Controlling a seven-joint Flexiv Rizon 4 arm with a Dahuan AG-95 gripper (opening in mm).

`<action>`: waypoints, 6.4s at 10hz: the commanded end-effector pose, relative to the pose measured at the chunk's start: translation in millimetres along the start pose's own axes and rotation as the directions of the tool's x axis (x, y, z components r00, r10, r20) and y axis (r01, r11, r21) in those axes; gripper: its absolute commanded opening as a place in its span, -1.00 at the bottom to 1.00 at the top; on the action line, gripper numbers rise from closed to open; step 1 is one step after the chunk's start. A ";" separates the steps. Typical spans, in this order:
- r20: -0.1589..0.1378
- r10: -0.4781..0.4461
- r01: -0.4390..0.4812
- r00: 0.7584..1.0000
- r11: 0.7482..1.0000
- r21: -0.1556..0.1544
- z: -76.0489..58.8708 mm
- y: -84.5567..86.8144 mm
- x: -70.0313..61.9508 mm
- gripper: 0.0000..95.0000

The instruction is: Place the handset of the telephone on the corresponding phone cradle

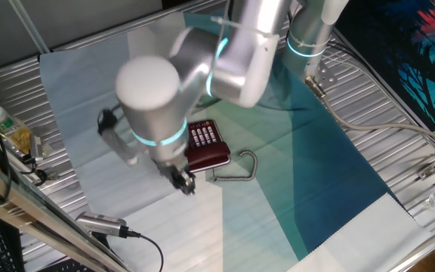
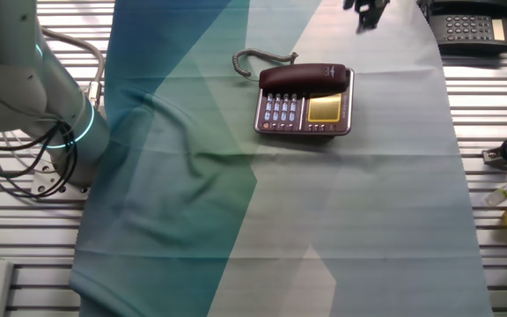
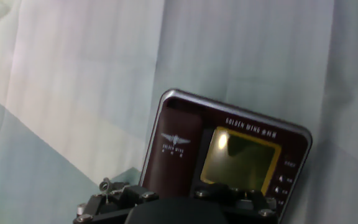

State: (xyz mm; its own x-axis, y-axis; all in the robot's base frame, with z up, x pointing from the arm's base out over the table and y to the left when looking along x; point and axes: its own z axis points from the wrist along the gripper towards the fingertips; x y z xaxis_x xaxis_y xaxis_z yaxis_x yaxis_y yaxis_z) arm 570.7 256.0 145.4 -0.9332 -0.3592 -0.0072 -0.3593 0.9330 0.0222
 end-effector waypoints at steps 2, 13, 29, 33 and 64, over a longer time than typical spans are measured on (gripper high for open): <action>0.006 -0.013 0.013 1.000 1.000 0.011 -3.3 34.3 -13.4 -0.20; -0.006 -0.062 0.062 0.998 0.998 0.009 -3.7 70.2 -29.9 -1.00; -0.054 -0.040 0.041 0.998 0.999 0.022 -18.3 77.6 -27.7 -1.00; -0.054 -0.024 0.026 0.998 0.999 0.019 -18.3 77.7 -27.7 -1.00; -0.051 0.010 -0.009 0.999 1.000 0.022 -18.2 77.6 -27.6 -1.00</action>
State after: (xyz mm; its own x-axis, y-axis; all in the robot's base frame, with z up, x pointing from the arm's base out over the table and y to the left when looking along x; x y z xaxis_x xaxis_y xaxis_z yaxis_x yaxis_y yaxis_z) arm 568.6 337.9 165.7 -0.9351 -0.3515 0.0446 -0.3518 0.9361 0.0005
